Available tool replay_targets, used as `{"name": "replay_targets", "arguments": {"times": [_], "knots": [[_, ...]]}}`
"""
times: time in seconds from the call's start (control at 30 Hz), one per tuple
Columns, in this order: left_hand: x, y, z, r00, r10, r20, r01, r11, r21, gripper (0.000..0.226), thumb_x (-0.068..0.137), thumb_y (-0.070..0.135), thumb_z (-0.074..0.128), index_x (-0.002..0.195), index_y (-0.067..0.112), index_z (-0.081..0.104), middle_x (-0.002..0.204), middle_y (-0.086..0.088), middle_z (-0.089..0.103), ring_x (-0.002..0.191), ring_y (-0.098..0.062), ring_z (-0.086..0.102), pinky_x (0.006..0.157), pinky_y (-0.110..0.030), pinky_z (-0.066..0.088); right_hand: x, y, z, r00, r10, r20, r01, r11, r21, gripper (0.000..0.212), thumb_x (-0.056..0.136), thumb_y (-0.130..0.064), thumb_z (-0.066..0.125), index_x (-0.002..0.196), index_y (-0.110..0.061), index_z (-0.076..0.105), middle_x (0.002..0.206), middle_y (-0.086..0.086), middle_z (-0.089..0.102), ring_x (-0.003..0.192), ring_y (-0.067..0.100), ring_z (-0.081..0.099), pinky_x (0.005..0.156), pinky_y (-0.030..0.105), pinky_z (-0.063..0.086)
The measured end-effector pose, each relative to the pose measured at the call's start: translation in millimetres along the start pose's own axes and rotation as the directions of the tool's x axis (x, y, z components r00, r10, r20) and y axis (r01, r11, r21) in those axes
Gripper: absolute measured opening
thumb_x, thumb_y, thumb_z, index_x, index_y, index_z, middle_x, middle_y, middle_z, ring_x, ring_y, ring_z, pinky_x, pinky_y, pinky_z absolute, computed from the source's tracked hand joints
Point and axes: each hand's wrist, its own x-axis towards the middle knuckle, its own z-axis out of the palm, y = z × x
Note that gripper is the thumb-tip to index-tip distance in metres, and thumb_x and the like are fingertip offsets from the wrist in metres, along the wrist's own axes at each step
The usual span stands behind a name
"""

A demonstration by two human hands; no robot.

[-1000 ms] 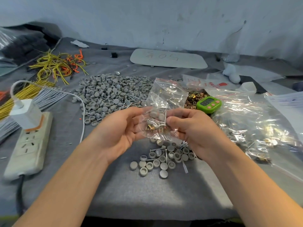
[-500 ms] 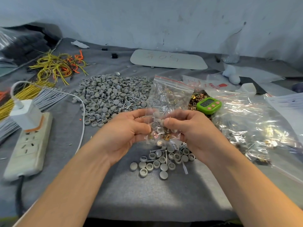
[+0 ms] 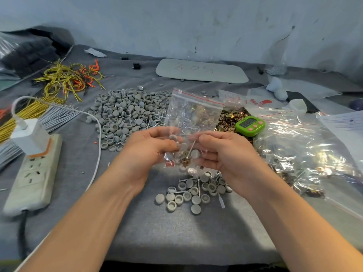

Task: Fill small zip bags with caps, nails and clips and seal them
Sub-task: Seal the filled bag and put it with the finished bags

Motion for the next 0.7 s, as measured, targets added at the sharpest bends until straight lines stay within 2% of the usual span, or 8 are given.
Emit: {"name": "replay_targets", "arguments": {"times": [0.07,0.17,0.27,0.37,0.47,0.6,0.63,0.7], "knots": [[0,0,-1,1.0,0.026,-0.012,-0.025,0.999,0.035,0.023,0.085,-0.003,0.07,0.093,0.016,0.08,0.095,-0.007,0.08,0.078,-0.013,0.069,0.067,-0.024,0.051,-1,0,4,0.999,-0.023,0.023,0.024,1.0,-0.021,0.023,0.102,-0.009,0.06,0.096,-0.011,0.083,0.098,0.013,0.08,0.077,0.019,0.074,0.068,0.029,0.062],[0,2,-4,0.999,0.054,-0.001,-0.053,0.994,0.099,0.014,0.084,0.016,0.074,0.089,0.025,0.083,0.091,0.0,0.079,0.072,-0.006,0.062,0.067,-0.024,0.046,-1,2,11,0.992,-0.099,0.075,0.11,0.982,-0.154,0.028,0.102,-0.01,0.061,0.093,-0.022,0.085,0.096,0.014,0.079,0.075,0.019,0.069,0.069,0.028,0.057],[0,4,-9,0.997,0.074,-0.013,-0.074,0.997,0.001,0.012,0.08,0.028,0.074,0.085,0.023,0.084,0.094,-0.002,0.079,0.083,-0.013,0.072,0.068,-0.024,0.054,0,3,16,0.986,-0.14,0.085,0.156,0.961,-0.226,0.027,0.098,-0.007,0.065,0.091,-0.024,0.085,0.089,0.008,0.08,0.071,0.017,0.068,0.068,0.026,0.057],[2,3,-14,0.992,0.106,-0.072,-0.108,0.993,-0.035,0.015,0.071,0.031,0.075,0.08,0.023,0.084,0.089,-0.005,0.079,0.081,-0.017,0.072,0.079,-0.032,0.057,-1,4,18,0.986,-0.161,0.048,0.169,0.937,-0.305,0.016,0.09,-0.011,0.074,0.088,-0.024,0.084,0.084,-0.002,0.08,0.082,0.021,0.077,0.076,0.036,0.063],[1,2,-16,0.978,0.178,-0.11,-0.18,0.983,-0.015,0.016,0.061,0.03,0.081,0.075,0.022,0.083,0.077,-0.004,0.077,0.071,-0.014,0.068,0.072,-0.032,0.05,0,5,22,0.969,-0.247,-0.011,0.228,0.912,-0.34,0.009,0.084,-0.016,0.081,0.085,-0.025,0.083,0.079,-0.008,0.079,0.079,0.013,0.077,0.078,0.036,0.064],[3,2,-21,0.966,0.221,-0.131,-0.225,0.974,-0.014,0.024,0.048,0.033,0.086,0.069,0.022,0.08,0.07,0.002,0.073,0.064,-0.009,0.066,0.061,-0.029,0.046,2,5,23,0.877,-0.454,-0.156,0.349,0.826,-0.443,0.008,0.085,-0.021,0.082,0.089,-0.028,0.082,0.077,-0.018,0.077,0.072,-0.002,0.072,0.064,0.014,0.055],[4,2,-21,0.965,0.223,-0.135,-0.228,0.973,-0.021,0.022,0.049,0.031,0.087,0.068,0.022,0.079,0.07,0.003,0.072,0.064,-0.009,0.066,0.059,-0.027,0.047,2,4,23,0.86,-0.478,-0.18,0.35,0.808,-0.474,0.005,0.087,-0.024,0.08,0.084,-0.028,0.082,0.074,-0.017,0.076,0.065,-0.003,0.07,0.058,0.014,0.052],[5,3,-21,0.952,0.253,-0.171,-0.264,0.964,-0.045,0.015,0.053,0.024,0.086,0.066,0.022,0.078,0.068,0.005,0.071,0.063,-0.007,0.065,0.058,-0.022,0.051,1,4,25,0.876,-0.451,-0.174,0.338,0.829,-0.445,0.023,0.092,-0.032,0.074,0.072,-0.022,0.079,0.068,-0.005,0.075,0.054,0.004,0.063,0.051,0.021,0.048]]}}
